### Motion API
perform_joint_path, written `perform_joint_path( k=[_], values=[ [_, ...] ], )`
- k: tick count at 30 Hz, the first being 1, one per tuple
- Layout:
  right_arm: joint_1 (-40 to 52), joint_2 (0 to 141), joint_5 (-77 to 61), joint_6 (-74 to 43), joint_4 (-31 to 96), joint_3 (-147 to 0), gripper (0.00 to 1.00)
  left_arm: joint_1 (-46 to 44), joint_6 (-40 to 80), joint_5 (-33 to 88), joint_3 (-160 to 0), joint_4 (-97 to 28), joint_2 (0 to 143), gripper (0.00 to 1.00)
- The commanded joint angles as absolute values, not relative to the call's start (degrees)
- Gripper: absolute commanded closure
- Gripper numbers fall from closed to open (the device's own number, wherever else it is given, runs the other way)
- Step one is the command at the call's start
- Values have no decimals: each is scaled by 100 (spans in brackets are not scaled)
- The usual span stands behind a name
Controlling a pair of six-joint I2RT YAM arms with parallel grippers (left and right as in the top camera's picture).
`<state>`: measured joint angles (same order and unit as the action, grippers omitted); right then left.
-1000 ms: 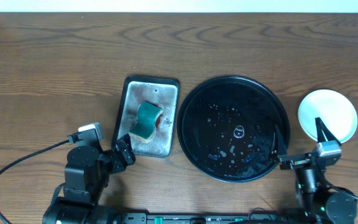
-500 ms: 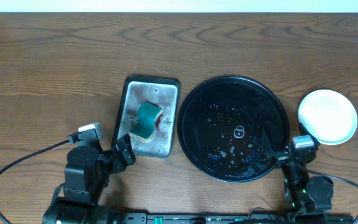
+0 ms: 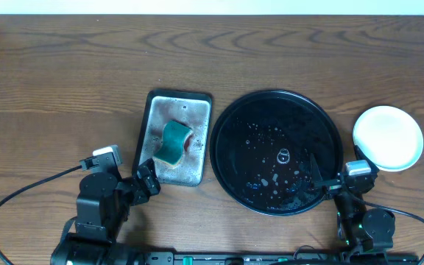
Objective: Clean dirty plates on tray and stack at the side
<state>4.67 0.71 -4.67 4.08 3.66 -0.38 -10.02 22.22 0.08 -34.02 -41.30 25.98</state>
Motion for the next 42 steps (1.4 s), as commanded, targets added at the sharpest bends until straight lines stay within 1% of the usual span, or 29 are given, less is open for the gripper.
perform_joint_path(
  k=[1,14,18,22,27,35,39,42],
  values=[
    [416,38,-454,497,392,-32,1,-1004,2165,-1,-3347,-4108,2576,4],
    [416,38,-454,495,392,-32,1,-1004,2165,-1,-3347,-4112,2576,4],
    [416,38,-454,495,392,-32,1,-998,2043,-156,-3341,-4357,2552,4],
    [416,38,-454,497,390,-32,1,-897,1872,-150,-3164,-4075,2250,4],
    [416,38,-454,495,392,-32,1,-659,1354,215,-2418,-3074,1387,4],
    [416,38,-454,495,392,-32,1,-263,1236,674,-941,-1225,71,4],
    [416,38,-454,495,392,-32,1,-242,943,714,-434,-93,10,4],
    [416,38,-454,497,392,-32,1,-242,390,714,-198,582,10,4]
  ],
)
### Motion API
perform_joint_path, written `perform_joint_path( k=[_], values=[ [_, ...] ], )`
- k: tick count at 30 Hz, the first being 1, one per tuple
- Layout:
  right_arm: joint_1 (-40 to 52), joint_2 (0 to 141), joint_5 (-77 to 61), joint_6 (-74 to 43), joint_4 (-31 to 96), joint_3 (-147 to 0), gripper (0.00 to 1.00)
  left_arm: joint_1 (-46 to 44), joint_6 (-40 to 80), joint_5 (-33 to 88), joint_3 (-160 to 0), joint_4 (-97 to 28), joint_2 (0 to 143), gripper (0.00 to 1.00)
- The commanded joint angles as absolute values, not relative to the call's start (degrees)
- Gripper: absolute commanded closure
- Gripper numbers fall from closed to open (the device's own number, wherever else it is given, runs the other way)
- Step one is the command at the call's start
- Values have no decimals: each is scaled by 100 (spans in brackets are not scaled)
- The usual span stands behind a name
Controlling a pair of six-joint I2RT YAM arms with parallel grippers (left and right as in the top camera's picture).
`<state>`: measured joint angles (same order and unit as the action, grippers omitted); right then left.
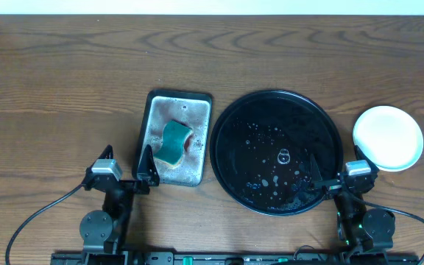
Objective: Clean dirty plates on tray and stack at the side
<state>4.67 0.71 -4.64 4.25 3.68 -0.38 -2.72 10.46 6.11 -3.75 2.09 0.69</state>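
Note:
A round black tray (pixel 277 110) lies right of centre, wet with droplets and holding no plate. A white plate (pixel 388 137) sits on the table at the far right; whether it is a single plate or a stack cannot be told. A green sponge (pixel 174 141) rests on a small metal tray (pixel 190 107). My left gripper (pixel 148 153) is at the metal tray's near-left corner, its fingers together and holding nothing. My right gripper (pixel 316 169) is over the black tray's near-right rim, also shut and empty.
Both arm bases stand at the near table edge, with their cables trailing left and right. The wooden table (pixel 65 81) stretches back to a wall edge at the far side.
My left arm has drawn back from a slanted pose to a straight one, and its gripper now points at the metal tray's near-left corner. My right arm, the plate and the sponge have not moved.

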Motion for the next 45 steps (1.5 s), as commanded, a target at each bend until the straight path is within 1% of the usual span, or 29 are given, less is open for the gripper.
perform_joint_path(
  k=[1,4,11,45],
  values=[
    [416,38,-454,495,392,-32,1,-242,239,714,-156,661,10,4],
    [416,38,-454,497,392,-32,1,-242,-137,744,-27,698,10,4],
    [416,38,-454,497,392,-32,1,-242,-320,753,-21,-344,10,4],
    [416,38,-454,495,392,-32,1,-242,-318,751,-23,-342,23,4]
  ],
)
